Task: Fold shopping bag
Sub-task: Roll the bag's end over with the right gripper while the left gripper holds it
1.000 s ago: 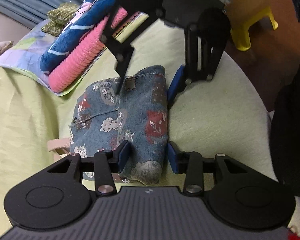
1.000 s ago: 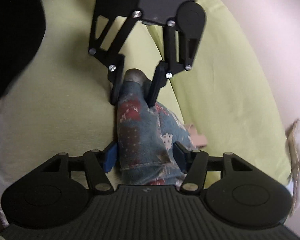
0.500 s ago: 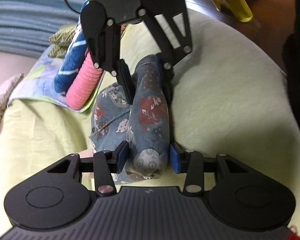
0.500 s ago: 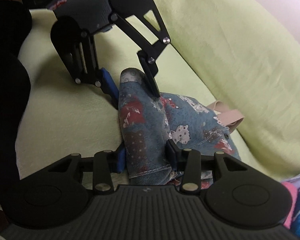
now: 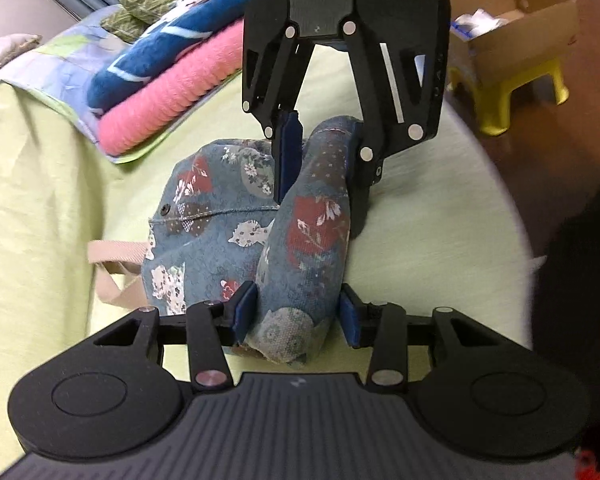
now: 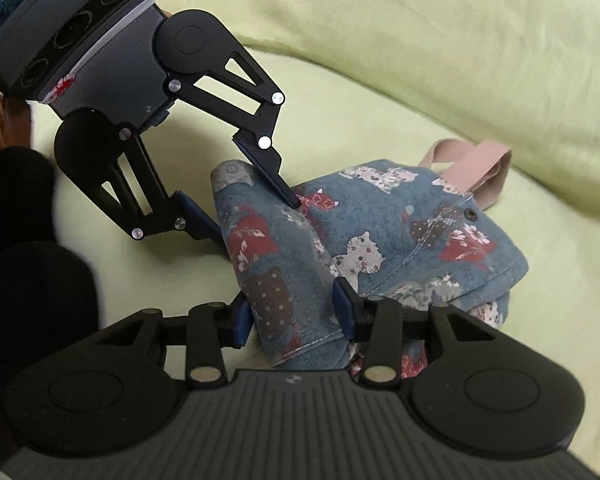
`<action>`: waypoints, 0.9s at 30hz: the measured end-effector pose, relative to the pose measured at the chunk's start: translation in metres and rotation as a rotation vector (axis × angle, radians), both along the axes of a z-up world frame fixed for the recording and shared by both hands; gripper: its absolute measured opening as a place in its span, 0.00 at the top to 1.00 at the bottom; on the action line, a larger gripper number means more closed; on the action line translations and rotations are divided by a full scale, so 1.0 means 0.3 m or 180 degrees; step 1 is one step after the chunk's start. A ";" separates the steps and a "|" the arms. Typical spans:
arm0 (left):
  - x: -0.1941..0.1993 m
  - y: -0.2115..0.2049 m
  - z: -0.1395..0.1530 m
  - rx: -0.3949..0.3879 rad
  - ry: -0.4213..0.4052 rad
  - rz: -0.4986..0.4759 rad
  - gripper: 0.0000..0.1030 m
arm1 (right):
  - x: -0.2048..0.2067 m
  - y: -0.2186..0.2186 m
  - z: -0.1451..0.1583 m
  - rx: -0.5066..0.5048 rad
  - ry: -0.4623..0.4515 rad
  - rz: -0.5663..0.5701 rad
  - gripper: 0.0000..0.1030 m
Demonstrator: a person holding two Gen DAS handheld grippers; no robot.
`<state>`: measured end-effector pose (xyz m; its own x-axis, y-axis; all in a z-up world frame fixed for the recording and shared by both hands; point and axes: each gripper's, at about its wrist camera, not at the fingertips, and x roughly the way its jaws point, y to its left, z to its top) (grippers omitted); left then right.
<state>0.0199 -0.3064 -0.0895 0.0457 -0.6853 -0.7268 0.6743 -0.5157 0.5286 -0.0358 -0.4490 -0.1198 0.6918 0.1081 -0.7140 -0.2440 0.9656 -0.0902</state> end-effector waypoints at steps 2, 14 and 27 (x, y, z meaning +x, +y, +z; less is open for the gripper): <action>-0.029 0.030 0.004 0.0046 0.0095 -0.0019 0.54 | -0.028 0.010 0.010 0.0209 0.0130 0.0023 0.62; -0.036 0.006 -0.005 0.0142 0.0188 0.0123 0.54 | 0.019 -0.211 0.008 0.1892 0.0818 -0.0468 0.62; 0.004 -0.024 -0.001 0.0085 0.0181 0.0218 0.50 | 0.092 -0.312 -0.096 0.2703 0.1211 -0.0965 0.62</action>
